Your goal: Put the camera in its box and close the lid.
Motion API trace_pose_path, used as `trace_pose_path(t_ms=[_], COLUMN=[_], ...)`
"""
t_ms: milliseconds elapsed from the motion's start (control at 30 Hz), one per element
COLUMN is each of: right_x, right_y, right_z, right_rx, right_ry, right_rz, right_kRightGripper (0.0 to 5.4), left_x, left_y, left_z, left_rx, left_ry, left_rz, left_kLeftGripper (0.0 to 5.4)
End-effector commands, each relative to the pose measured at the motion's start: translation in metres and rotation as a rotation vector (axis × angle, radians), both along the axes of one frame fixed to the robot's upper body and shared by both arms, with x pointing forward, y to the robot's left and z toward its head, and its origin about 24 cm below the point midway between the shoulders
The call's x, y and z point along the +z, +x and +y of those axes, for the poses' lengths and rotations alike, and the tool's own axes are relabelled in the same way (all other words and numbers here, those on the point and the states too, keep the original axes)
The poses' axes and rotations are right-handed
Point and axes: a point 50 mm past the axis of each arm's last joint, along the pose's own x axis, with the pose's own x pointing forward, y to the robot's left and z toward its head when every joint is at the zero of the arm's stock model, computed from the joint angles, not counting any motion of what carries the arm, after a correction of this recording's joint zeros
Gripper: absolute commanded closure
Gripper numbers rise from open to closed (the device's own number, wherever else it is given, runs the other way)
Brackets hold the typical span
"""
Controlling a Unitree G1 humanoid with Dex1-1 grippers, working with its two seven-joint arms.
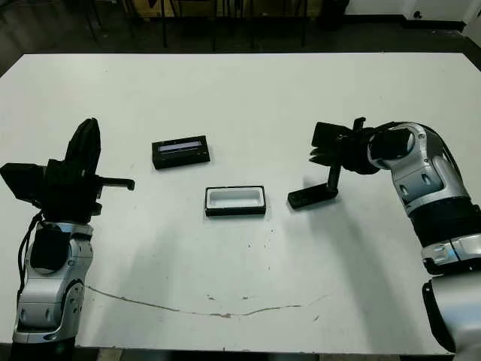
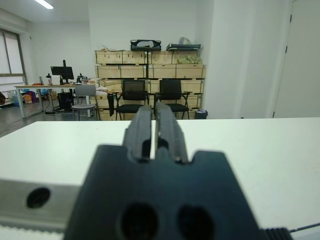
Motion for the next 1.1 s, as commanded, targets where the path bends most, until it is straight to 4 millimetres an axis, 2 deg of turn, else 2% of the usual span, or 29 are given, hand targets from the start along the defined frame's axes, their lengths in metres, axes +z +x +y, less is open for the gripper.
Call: trace_pose_path(t_ms=[33, 600, 1100], right_x=[-0.01, -0.034, -0.027], right_y=[-0.005, -0.011, -0.025], right_z=[-0.005, -0.013, -0.017], right_rx=[-0.032, -0.048, 0.043], right_ry=[-0.03, -0.101, -0.078], right_rz=[0.059, 0.119, 0.147], right_kRightGripper=[5.39, 5.39, 5.39], left_x=[-0.005, -0.007, -0.007], left_y=[0.0, 0.0, -0.002], left_z=[0.001, 0.001, 0.002], left_rx=[0.003, 0.006, 0.011], left_ry=[0.004, -0.005, -0.01], left_rz=[0.033, 0.041, 0.04], left_kLeftGripper=[5.4, 5.4, 5.4])
